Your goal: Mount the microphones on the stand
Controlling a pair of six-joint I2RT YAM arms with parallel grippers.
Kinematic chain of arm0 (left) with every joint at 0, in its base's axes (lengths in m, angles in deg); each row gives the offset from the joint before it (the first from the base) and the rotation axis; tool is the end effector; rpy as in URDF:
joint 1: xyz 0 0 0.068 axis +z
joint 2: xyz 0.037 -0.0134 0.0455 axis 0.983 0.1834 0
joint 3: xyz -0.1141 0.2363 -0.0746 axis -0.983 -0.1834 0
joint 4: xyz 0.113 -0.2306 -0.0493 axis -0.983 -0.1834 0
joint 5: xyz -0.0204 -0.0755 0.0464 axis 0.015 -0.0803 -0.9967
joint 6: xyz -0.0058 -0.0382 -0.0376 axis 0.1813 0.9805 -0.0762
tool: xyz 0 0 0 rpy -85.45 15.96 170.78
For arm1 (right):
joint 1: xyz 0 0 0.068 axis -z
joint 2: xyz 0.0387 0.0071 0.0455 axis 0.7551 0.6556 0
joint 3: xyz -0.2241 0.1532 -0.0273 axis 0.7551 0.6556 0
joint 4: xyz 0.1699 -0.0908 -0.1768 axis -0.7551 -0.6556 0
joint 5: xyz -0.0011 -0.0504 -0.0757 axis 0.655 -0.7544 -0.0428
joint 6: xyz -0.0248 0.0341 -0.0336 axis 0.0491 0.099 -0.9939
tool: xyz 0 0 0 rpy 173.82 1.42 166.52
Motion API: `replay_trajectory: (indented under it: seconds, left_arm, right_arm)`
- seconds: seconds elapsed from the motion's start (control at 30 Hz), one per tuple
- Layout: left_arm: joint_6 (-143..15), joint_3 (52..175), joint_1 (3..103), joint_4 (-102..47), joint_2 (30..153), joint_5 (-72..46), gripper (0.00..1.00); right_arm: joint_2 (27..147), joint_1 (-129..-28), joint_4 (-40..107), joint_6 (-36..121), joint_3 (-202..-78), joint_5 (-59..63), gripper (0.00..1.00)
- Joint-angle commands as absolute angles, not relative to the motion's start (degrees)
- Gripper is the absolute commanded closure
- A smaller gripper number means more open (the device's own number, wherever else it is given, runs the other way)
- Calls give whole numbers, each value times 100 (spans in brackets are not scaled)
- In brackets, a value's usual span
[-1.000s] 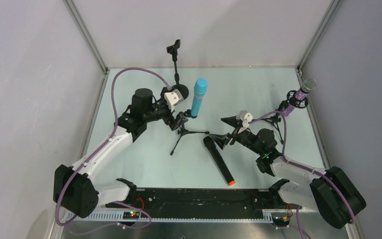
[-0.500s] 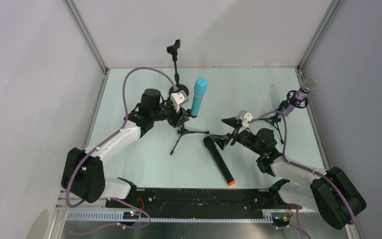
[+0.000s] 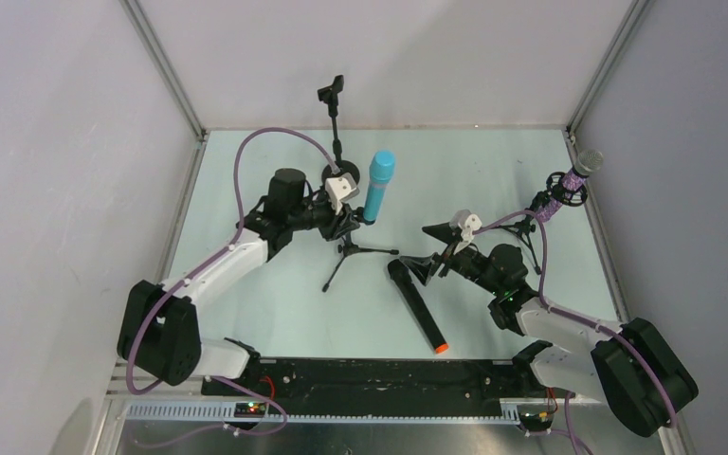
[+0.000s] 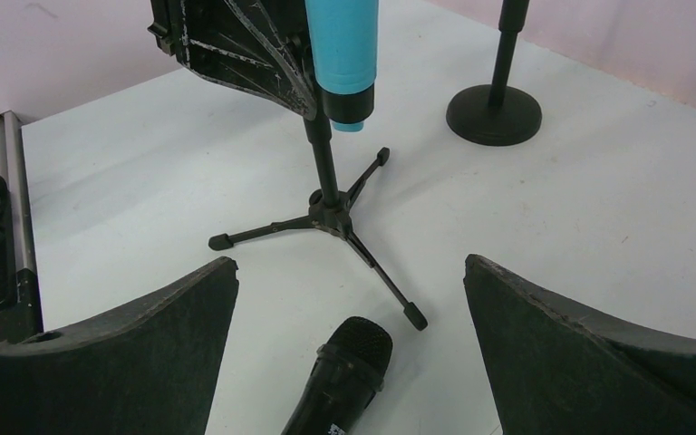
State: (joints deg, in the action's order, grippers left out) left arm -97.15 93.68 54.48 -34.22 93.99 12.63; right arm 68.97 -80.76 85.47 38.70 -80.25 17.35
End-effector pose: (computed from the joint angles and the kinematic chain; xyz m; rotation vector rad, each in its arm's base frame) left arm 0.2640 -0.1445 0.2691 1.1256 1.7242 -0.6480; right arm 0.1779 0.1264 0.2186 -0.7020 1.3857 0.7843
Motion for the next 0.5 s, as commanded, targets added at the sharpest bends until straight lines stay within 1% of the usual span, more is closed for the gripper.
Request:
replay_trajectory:
  seconds: [0.0,0.13,0.47]
  left_arm:
    - [-9875,9644,5456,-3516,9255,1511,100]
    - [-9809,9674,5452,-3542,9043,1311,100]
    - [-9531,9724,5456,-3555,8224,235,100]
  right_arm:
    - [6876,-8059,8707,3869,-8025,1811,0]
    - [6903,-8081,8747,3832,-8052,1854,0]
    - [7028,-8312,8736,3640,-8167,1901,1]
